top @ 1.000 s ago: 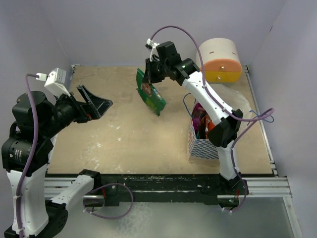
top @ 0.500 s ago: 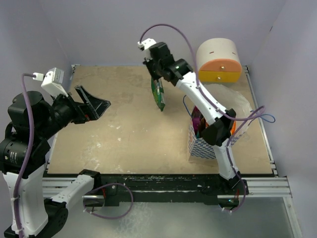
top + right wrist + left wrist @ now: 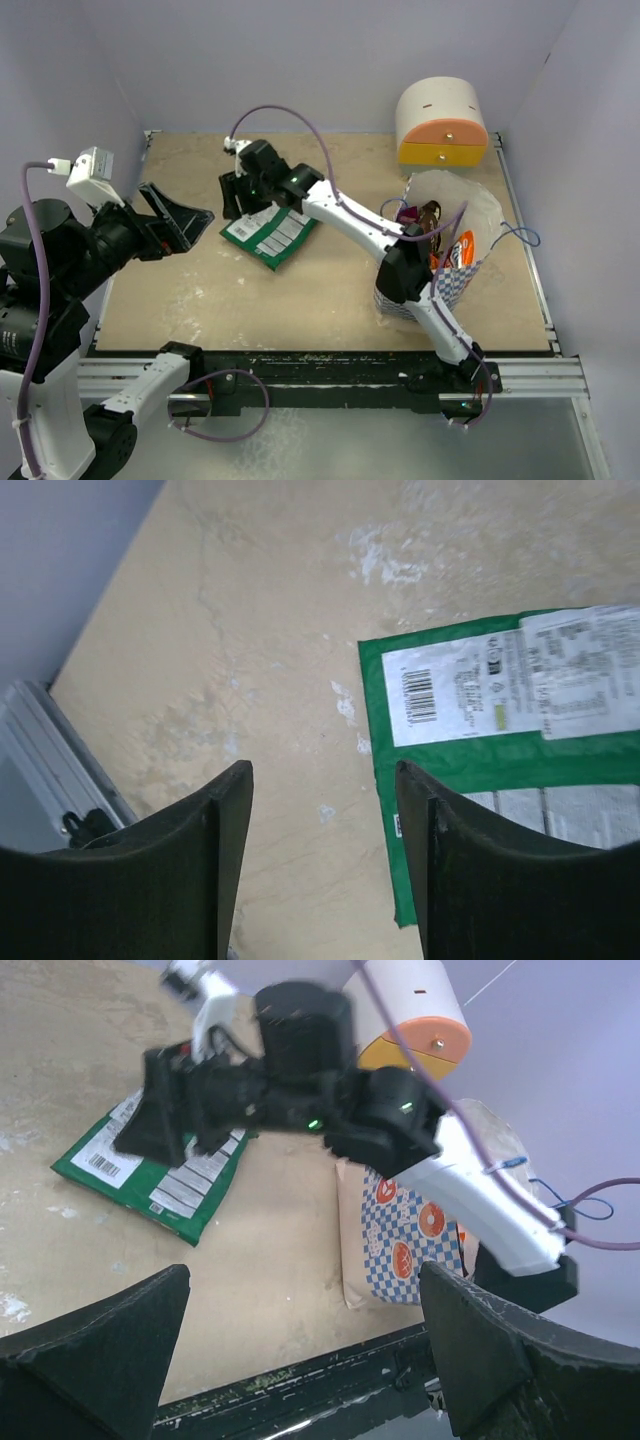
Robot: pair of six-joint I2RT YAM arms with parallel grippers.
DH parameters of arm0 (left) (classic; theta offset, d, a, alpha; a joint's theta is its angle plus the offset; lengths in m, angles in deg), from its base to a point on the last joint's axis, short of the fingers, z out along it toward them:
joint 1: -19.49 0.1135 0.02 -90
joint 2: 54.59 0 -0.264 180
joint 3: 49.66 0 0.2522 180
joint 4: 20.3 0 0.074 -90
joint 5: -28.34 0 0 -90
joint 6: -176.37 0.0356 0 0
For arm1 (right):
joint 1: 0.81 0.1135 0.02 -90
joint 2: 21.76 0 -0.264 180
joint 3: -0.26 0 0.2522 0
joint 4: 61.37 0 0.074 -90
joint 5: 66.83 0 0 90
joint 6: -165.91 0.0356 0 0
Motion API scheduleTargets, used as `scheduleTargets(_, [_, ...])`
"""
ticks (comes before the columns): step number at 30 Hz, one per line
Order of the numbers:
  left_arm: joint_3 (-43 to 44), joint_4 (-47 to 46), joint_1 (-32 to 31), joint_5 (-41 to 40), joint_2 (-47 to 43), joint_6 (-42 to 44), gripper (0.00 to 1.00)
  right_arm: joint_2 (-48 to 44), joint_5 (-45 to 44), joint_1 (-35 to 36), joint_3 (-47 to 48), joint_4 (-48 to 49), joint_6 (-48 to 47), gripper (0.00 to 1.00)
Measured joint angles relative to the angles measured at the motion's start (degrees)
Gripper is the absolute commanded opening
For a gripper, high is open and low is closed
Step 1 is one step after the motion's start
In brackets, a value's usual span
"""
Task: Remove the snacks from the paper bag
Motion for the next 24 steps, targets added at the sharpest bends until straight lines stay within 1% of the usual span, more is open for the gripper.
scheduleTargets(3, [-1.9, -0.6, 0.0, 0.2, -1.2, -0.1, 0.99, -5.3, -0.1, -2.3, -1.6, -0.8, 0.8, 0.69])
scheduleTargets(7, [-6.9, -1.8, 0.0, 1.7, -2.9, -0.6, 0.99, -19.3, -2.3, -4.8, -6.2, -3.5, 0.1, 0.76])
scheduleTargets(8, [-8.0, -2.1, 0.0, 2.3, -3.0, -0.7, 0.99, -21.4, -2.7, -6.0, -6.3, -3.7, -0.2, 0.77])
scheduleTargets(11, [-10.9, -3.7, 0.0, 4.2, -2.6, -1.5, 0.99, -30.7, -6.1, -6.3, -7.9, -7.2, -2.1, 0.78])
scheduleTargets(14, [-13.6, -5.9, 0.0, 6.1, -1.9, -2.2, 0.99, -39.8, -10.6, -5.4, -9.5, -11.6, -3.9, 0.79])
scheduleTargets(16, [-15.2, -7.5, 0.0, 7.2, -1.4, -3.0, 0.99, -46.7, -15.3, -4.9, -11.8, -14.9, -4.7, 0.79])
scheduleTargets(19, [-17.8, -9.9, 0.0, 9.1, -0.3, -4.1, 0.99, -57.2, -22.8, -4.7, -17.7, -18.9, -4.6, 0.78])
scheduleTargets(21, [-19.7, -11.5, 0.0, 10.2, 0.3, -5.2, 1.00, -64.5, -27.8, -4.7, -22.3, -21.8, -3.2, 0.78])
scheduleTargets(24, [-23.0, -14.0, 0.0, 12.2, 0.8, -7.2, 1.00, -74.7, -33.8, -4.8, -27.8, -26.7, 1.8, 0.77])
